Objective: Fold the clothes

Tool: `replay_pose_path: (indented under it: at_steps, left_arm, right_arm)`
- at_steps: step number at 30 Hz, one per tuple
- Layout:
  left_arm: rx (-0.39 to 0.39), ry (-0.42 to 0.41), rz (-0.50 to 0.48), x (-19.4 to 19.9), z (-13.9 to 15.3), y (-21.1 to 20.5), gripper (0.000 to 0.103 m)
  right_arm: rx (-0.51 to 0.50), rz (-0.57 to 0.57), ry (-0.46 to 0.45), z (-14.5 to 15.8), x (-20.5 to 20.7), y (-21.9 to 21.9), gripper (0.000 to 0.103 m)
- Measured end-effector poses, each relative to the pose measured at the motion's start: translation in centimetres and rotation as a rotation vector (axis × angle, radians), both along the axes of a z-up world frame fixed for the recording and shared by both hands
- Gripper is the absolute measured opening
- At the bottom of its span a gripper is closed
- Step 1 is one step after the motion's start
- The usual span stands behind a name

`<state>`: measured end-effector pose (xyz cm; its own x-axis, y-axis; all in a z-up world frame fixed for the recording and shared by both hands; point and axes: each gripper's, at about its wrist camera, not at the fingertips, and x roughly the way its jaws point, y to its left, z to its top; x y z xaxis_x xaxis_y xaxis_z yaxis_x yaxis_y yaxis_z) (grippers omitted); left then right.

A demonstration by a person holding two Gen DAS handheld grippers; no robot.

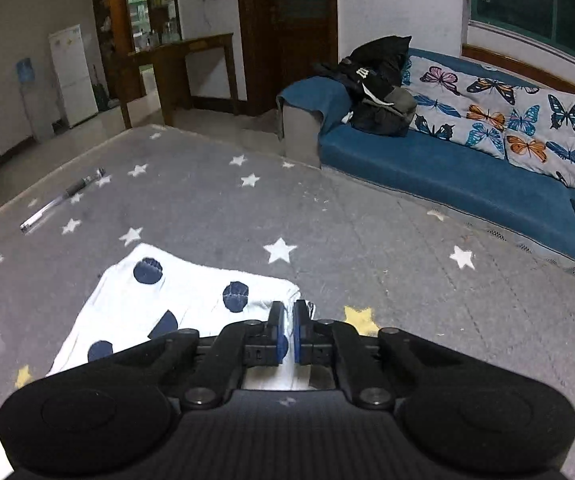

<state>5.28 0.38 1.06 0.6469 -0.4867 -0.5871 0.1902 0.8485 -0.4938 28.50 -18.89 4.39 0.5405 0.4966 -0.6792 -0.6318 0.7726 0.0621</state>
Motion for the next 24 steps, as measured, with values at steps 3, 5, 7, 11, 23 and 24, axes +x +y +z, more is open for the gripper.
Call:
replay_pose_path:
  at_steps: [3,5,7,11,23,24]
  left_arm:
    - [0.000,-0.008,0.003,-0.2,0.4,0.1,0.042]
    - [-0.005,-0.017,0.011,-0.2,0.6,0.4,0.043]
    - [-0.008,-0.019,0.022,-0.1,0.7,0.5,0.043]
    - [-0.003,-0.009,0.033,0.1,0.6,0.6,0.043]
    - [-0.007,0.005,0.044,-0.1,0.5,0.8,0.045]
    - [-0.009,0.006,0.047,-0.1,0.4,0.8,0.045]
  right_arm:
    - [0.021,0.008,-0.009,1.0,-0.5,-0.6,0.011]
    - [0.036,0.034,-0.013,1.8,-1.0,-1.0,0.011]
    - [0.053,0.063,-0.008,2.4,-1.5,-1.1,0.013]
    - [0.055,0.135,0.042,1.6,-2.6,-0.3,0.022]
    - [0.019,0.159,0.048,0.6,-3.1,1.0,0.036]
    - [0.022,0.161,0.049,0.7,-3.1,1.1,0.038]
